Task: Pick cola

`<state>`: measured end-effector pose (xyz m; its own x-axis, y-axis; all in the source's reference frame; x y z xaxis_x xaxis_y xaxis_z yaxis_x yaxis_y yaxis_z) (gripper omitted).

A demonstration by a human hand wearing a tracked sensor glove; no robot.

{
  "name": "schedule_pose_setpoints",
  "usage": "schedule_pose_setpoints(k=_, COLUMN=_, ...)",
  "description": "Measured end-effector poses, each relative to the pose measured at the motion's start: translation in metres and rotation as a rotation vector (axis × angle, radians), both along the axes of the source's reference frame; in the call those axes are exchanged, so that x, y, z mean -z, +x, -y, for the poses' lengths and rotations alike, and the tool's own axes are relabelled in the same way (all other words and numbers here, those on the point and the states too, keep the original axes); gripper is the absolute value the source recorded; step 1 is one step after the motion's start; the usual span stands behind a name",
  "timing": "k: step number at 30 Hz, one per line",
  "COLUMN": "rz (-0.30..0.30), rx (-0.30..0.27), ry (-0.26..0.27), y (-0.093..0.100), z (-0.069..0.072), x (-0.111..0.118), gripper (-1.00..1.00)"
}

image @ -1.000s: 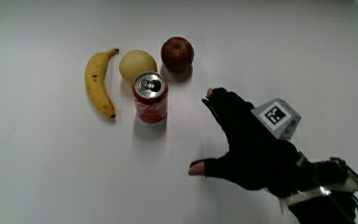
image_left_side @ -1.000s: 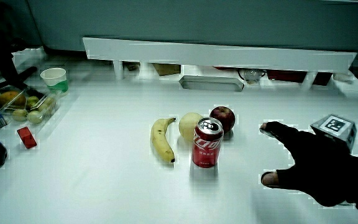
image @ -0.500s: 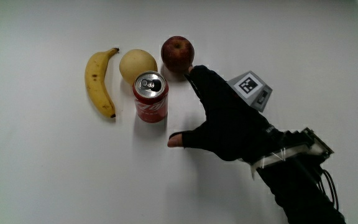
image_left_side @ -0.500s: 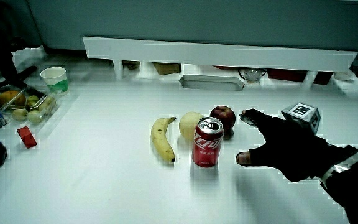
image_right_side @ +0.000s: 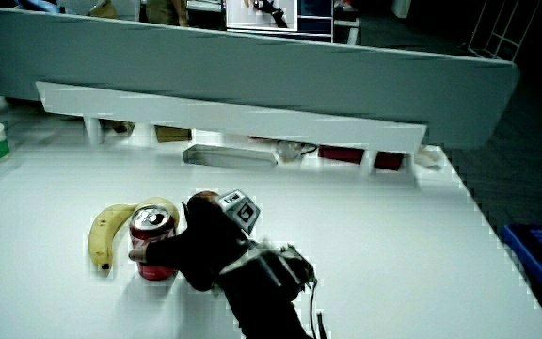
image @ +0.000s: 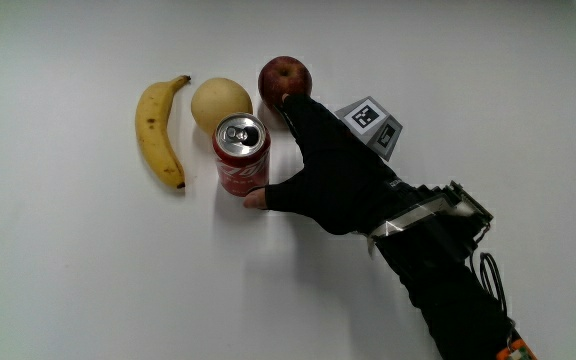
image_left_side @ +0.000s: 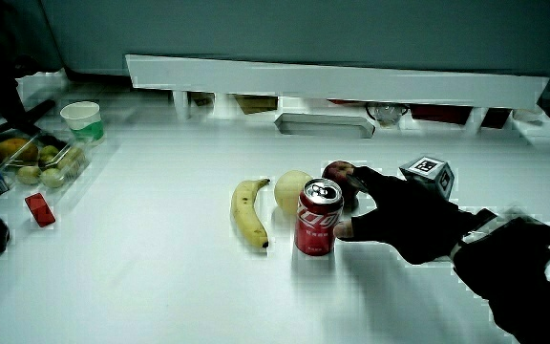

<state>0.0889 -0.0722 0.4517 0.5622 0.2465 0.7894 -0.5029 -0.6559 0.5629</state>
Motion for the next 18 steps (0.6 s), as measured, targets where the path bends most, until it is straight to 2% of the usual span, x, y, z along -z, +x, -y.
schedule_pose_setpoints(k=5, rz=0.005, rx=-0.021, ry=-0.018, y=-0.005, z=0.002, x=-0.011, gripper=0.0)
schedule_pose_setpoints(k=6, rz=0.02, rx=-0.016, ry=-0.032, y=-0.007, z=0.003, x=-0.012, gripper=0.0)
schedule_pose_setpoints(k=7, rz=0.031, rx=-0.034, ry=-0.048, y=-0.007, z=0.003, x=-0.016, gripper=0.0)
schedule_pose_setpoints(k=10, rz=0.034, rx=-0.035, ry=-0.069, y=-0.01, z=0.003, x=-0.021, gripper=0.0)
schedule_pose_setpoints(k=17, rz=0.042, rx=-0.048, ry=-0.077, y=-0.012, z=0.002, x=-0.027, gripper=0.0)
schedule_pose_setpoints(k=18, rz=0.044, rx=-0.049, ry=-0.06, y=-0.012, z=0.001, x=-0.026, gripper=0.0)
